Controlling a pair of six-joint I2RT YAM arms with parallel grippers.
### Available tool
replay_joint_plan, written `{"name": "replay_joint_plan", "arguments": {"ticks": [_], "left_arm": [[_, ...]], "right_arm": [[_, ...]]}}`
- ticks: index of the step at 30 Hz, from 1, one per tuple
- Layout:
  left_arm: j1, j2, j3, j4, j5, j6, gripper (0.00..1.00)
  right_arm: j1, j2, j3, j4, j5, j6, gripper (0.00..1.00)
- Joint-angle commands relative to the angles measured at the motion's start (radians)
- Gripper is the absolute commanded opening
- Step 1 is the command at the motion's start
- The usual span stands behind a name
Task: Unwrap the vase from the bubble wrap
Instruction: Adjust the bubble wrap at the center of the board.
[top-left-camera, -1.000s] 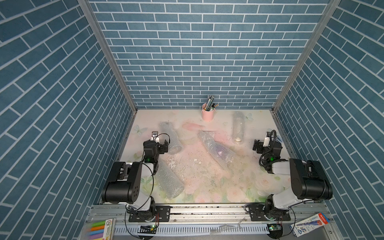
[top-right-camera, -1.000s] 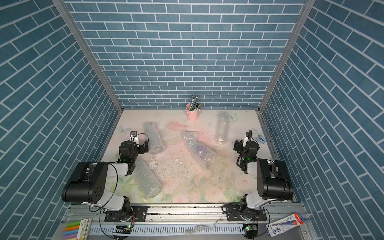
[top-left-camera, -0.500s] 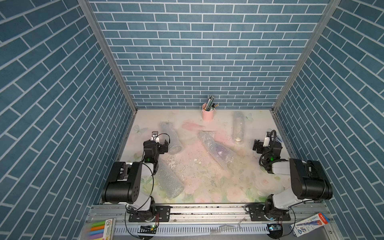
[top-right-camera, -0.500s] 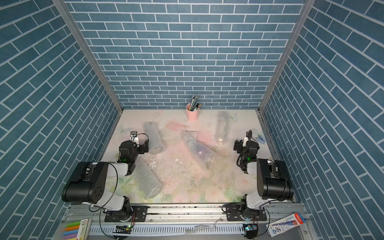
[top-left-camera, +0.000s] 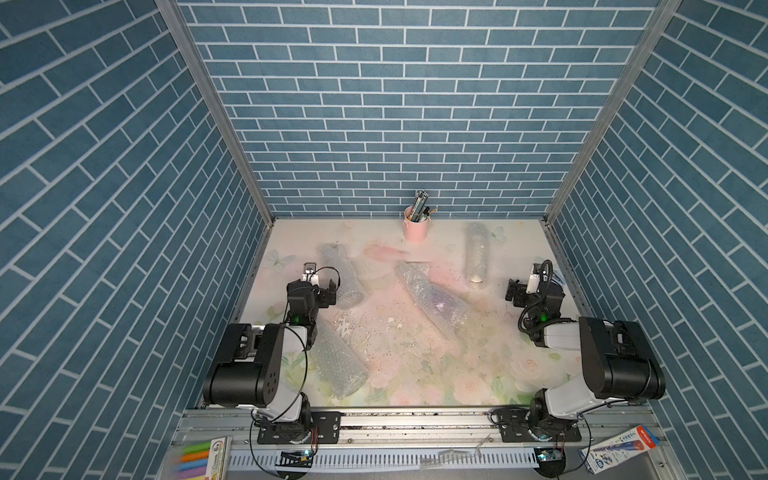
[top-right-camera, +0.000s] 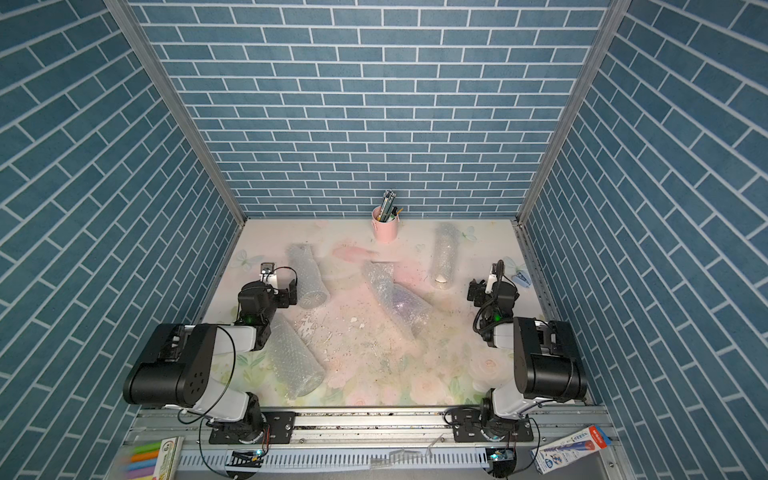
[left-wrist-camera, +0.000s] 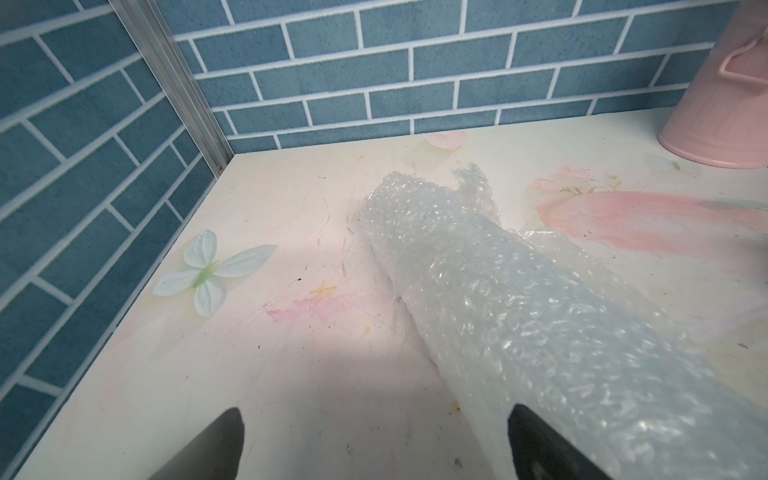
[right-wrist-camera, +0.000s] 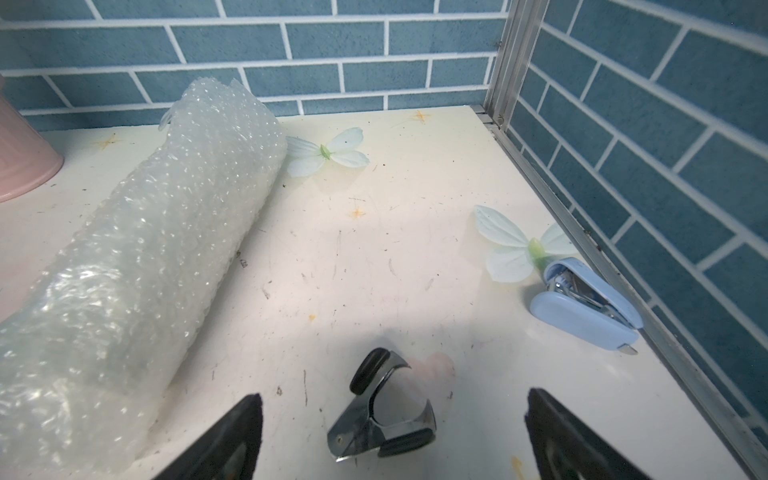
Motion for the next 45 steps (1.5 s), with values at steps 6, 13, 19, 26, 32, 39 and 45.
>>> {"name": "replay_joint_plan", "arguments": {"ticks": [6,13,19,26,32,39,45], "left_arm": [[-0.01,-0.018,0.031,-0.054,-0.02,0.005,1.0],[-0.01,-0.053,0.019,-0.057,-0.013,0.006,1.0],[-0.011,-0.069,0.019,-0.069,-0.027,0.003,1.0],[-0.011,-0.088,0.025,-0.093,-0.03,0.0,1.0],[-0.011,-0.119,0.044,-0.149,-0.044,-0.005,1.0],[-0.03,-0.168,0.086,-0.252,-0.1,0.0,1.0],[-0.042,-0.22,0.146,-0.347,-0.151,-0.046,1.0]], "right_arm": [[0.008,-0.026,-0.027,0.04,-0.002,-0.005,0.98],[0.012,-0.035,-0.047,0.067,0.009,-0.007,0.98],[0.014,-0.047,-0.058,0.08,0.021,-0.003,0.98],[0.018,-0.11,-0.064,0.037,0.049,-0.002,0.98],[0.023,-0.174,-0.077,0.012,0.102,0.011,0.99],[0.022,-0.184,-0.068,-0.005,0.164,0.032,0.98],[0.023,-0.206,-0.058,-0.045,0.228,0.057,0.99]]}}
